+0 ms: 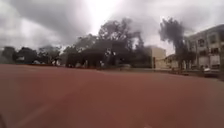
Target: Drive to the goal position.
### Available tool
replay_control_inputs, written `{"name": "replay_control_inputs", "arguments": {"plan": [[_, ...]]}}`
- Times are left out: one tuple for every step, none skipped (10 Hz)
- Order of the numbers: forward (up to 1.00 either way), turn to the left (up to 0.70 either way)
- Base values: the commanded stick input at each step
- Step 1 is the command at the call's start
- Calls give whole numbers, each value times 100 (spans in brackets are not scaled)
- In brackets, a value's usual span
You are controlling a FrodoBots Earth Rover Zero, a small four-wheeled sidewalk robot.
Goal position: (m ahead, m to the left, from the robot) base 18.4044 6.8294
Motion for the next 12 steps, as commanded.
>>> {"name": "replay_control_inputs", "arguments": {"plan": [[70, 0], [70, 0], [70, 0], [70, 0], [70, 0], [70, 0], [70, 0], [70, 0], [70, 0], [70, 0], [70, 0], [70, 0]]}}
